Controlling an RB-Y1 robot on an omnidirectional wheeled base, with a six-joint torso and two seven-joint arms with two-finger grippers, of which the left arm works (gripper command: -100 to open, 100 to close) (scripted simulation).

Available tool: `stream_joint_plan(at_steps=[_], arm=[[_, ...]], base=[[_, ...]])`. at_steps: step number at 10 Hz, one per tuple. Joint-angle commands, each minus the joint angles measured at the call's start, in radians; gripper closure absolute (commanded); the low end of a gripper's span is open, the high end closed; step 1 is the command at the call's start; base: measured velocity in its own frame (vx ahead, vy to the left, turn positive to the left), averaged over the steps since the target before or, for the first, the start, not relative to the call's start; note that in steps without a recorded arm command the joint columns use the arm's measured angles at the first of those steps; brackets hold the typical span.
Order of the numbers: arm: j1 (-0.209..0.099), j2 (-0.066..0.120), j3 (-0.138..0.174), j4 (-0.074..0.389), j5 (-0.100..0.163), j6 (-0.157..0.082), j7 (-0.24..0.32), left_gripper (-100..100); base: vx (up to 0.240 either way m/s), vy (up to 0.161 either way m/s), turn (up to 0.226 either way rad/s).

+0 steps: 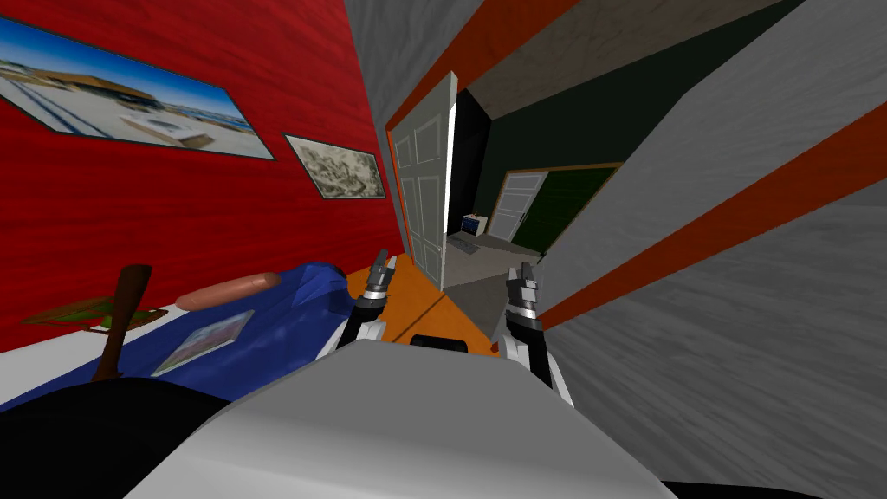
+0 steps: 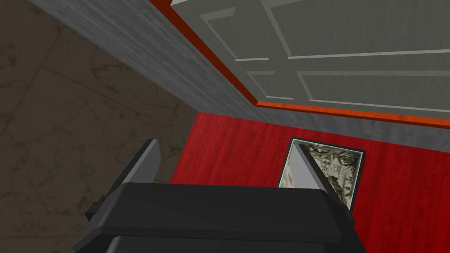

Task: Push the door open

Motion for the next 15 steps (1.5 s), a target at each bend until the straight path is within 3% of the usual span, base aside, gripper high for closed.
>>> stream_joint_plan(at_steps=[1,15], arm=[[-0.002,0.006,-0.019,0.033,-0.005,-0.016,0.006,-100],[-0.013,0.093,-0.134,0.333,-0.017,-0.161,0.081,-100]], base=[[0.156,0.013,-0.038],[0.113,0.012,-0.040]])
